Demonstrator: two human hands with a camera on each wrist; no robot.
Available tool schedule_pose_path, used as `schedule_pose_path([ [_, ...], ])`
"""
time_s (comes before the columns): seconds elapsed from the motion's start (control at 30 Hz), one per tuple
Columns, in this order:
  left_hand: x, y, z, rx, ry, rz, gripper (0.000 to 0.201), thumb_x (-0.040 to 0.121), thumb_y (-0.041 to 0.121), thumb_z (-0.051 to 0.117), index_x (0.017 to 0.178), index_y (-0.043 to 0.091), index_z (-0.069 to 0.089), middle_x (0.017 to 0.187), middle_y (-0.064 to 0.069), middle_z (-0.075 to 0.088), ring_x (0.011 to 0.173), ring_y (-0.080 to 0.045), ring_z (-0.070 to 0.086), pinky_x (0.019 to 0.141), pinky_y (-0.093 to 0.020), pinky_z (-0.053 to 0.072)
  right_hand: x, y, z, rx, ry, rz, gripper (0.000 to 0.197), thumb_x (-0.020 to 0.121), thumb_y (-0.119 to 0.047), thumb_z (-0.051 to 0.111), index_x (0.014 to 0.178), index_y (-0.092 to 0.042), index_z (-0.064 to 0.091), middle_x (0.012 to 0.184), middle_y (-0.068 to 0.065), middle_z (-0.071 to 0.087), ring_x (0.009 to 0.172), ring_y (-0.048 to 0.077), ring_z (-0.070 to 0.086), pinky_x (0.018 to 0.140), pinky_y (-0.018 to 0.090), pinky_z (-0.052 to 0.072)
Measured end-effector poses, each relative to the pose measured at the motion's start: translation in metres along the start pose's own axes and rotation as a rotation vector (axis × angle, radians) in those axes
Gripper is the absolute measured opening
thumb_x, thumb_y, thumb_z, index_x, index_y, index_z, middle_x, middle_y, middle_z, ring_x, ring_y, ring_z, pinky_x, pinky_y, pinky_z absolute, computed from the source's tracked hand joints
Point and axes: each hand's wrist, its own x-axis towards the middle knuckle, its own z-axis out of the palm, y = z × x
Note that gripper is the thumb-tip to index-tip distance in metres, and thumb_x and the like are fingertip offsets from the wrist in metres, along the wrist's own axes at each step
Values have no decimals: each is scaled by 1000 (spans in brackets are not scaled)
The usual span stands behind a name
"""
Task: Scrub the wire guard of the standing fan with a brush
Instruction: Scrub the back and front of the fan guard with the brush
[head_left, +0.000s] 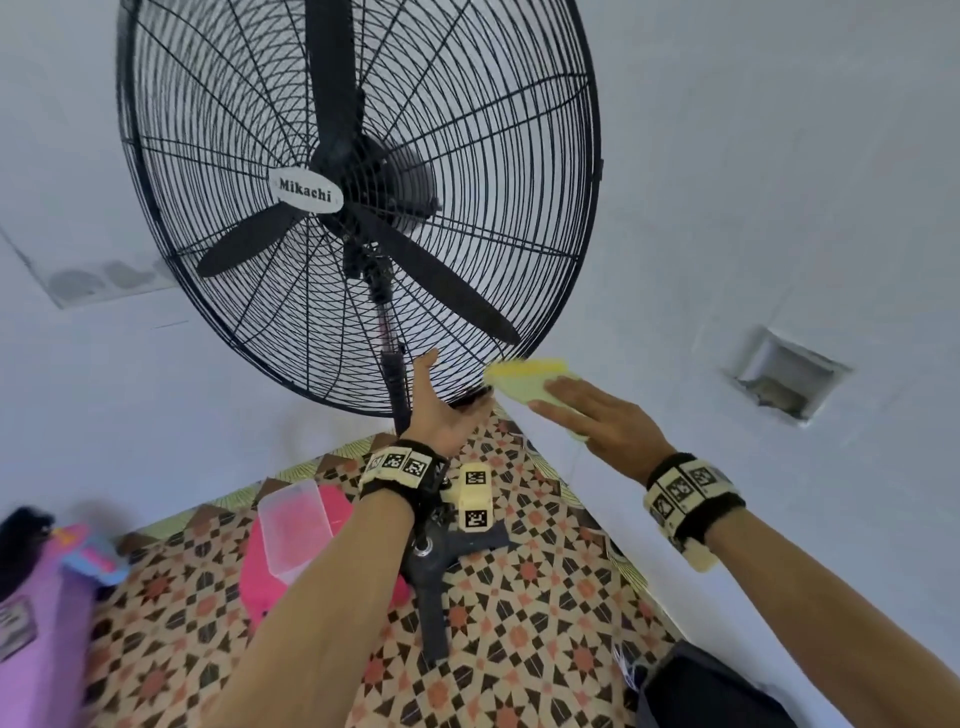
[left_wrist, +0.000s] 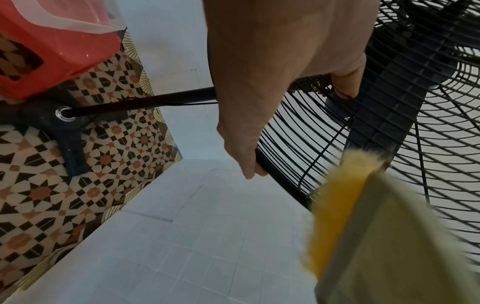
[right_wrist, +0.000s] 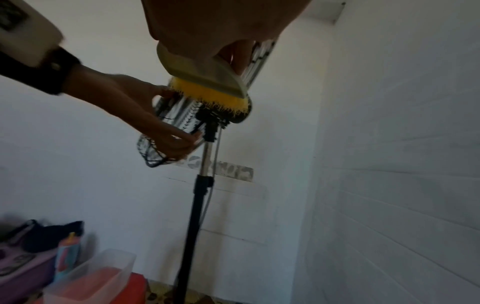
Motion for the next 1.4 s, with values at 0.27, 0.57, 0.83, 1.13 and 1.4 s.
schedule_pose_path([
  [0.27,-2,3,-10,142,13,81,111,60,24,100,150,4,38,142,-29,54,126,-37,62,103,-45,55,13,-11,-11,-27,109,7,71,83,15,53,144,-21,46,133,15,67,116,32,68,79,40,62],
  [0.57,-60,38,12,2021,-78,1132,55,80,15,83,129,18,56,131,-1,50,115,-20,50,98,-34,45,91,-55,-43,67,-101,237,34,108,-34,47,137,-16,50,97,11,72,69,25,57,53,25,29],
  [0.83,-93,97,62,2125,-51,1449,17,101,18,67,105,3,74,91,-6,70,82,-27,66,70,-30,47,144,-42,-61,254,440,501,44,100,-47,60,129,-15,53,114,-1,53,103,14,49,86,20,41],
  [1.13,-94,202,92,1866,-167,1607,19,96,3,69,111,14,75,108,1,77,71,9,62,63,-7,48,157,-9,-21,912,517,1203,128,65,-83,74,159,-20,14,161,10,36,146,30,38,120,51,34],
  [1.4,-89,240,66,2142,-355,1632,22,99,16,65,117,24,75,98,-1,79,65,3,63,60,-22,56,154,-7,-4,903,545,1156,102,85,-71,64,158,-17,18,157,8,40,143,27,41,119,39,29],
])
